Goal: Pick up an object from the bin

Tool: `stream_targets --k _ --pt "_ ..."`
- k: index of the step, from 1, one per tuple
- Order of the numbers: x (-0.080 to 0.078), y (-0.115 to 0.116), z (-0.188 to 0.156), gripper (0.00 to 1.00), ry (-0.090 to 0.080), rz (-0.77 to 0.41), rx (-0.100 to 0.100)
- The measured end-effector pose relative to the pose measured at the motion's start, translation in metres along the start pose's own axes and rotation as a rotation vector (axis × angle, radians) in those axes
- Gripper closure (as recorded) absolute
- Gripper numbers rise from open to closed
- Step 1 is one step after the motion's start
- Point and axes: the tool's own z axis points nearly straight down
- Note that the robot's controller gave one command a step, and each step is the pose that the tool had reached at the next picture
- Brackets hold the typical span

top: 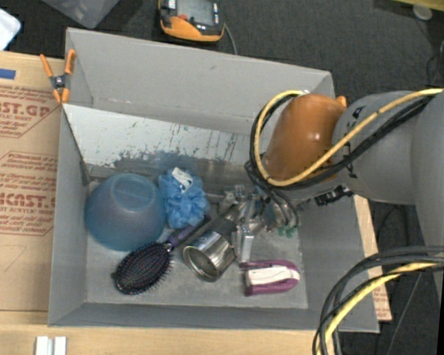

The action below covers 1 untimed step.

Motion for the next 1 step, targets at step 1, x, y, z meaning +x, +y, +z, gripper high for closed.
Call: stream_targets --k 1 --pt "0.0001 -0.0002 0.0000 1.00 -0.001 0.000 0.000"
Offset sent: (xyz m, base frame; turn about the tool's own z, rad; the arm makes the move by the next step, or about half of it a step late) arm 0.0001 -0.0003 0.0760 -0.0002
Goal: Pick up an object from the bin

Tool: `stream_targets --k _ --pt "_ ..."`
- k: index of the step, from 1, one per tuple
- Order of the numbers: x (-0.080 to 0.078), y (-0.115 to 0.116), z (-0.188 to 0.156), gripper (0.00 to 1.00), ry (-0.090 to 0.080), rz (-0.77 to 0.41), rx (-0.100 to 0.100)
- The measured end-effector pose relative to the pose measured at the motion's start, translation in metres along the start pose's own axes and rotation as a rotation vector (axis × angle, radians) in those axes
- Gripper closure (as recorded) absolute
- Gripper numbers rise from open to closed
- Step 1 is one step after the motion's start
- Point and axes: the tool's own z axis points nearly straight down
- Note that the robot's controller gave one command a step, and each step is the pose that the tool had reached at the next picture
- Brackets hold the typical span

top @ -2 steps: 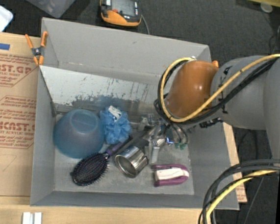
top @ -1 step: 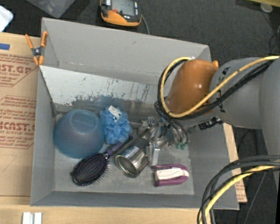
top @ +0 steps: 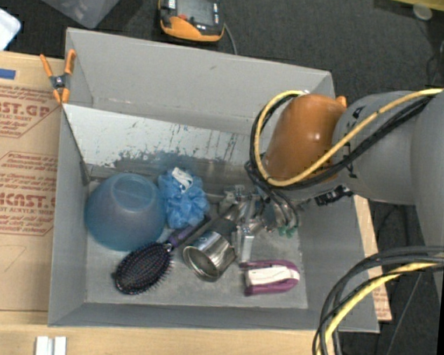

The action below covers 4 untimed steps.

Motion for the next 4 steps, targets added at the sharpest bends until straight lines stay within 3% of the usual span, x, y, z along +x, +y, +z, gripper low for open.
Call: stream_targets --k 1,3,4 --pt "0.007 0.007 -0.010 1.00 -0.029 0.003 0.005" --pt "0.003 0.008 -0.029 1.00 -0.046 0.002 0.005" --pt "0.003 0.009 -0.034 1.00 -0.047 0.002 0.005"
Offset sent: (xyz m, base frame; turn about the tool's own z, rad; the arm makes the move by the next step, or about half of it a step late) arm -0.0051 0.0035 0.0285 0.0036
